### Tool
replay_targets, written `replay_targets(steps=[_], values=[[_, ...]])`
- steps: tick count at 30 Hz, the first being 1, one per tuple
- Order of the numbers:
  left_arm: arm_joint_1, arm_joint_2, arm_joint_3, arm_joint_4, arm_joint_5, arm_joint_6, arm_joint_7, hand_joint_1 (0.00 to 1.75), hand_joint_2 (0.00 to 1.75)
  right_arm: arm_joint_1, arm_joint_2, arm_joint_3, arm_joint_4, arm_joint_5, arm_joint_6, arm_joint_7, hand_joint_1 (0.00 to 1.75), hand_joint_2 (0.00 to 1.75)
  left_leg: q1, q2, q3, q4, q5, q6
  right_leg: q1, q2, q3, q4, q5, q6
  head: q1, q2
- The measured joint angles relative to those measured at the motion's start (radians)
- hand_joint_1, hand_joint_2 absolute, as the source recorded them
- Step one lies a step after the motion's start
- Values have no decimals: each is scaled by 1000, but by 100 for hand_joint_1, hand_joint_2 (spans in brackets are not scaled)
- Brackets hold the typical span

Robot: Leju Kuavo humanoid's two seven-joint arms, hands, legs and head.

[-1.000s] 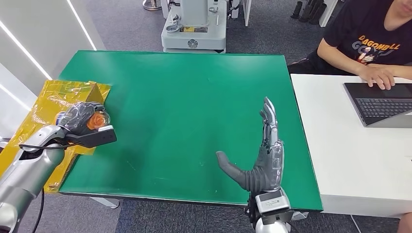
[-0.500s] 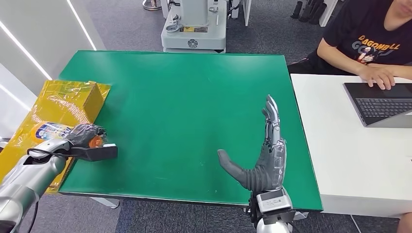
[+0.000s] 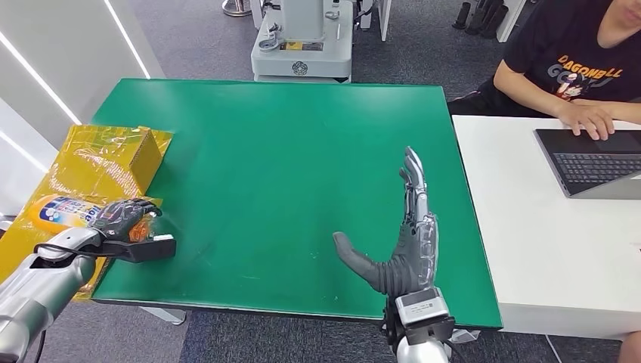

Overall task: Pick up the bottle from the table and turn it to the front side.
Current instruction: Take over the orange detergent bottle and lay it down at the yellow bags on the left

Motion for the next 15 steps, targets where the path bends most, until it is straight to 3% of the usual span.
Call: replay_targets(steps=[15], values=[[44,-48,85,-35,-33,119,-6,0,175,-17,12,1,6,-4,11,5,0,175,0,-1,0,0,0,0,0,-1,0,0,0,0,0,0]])
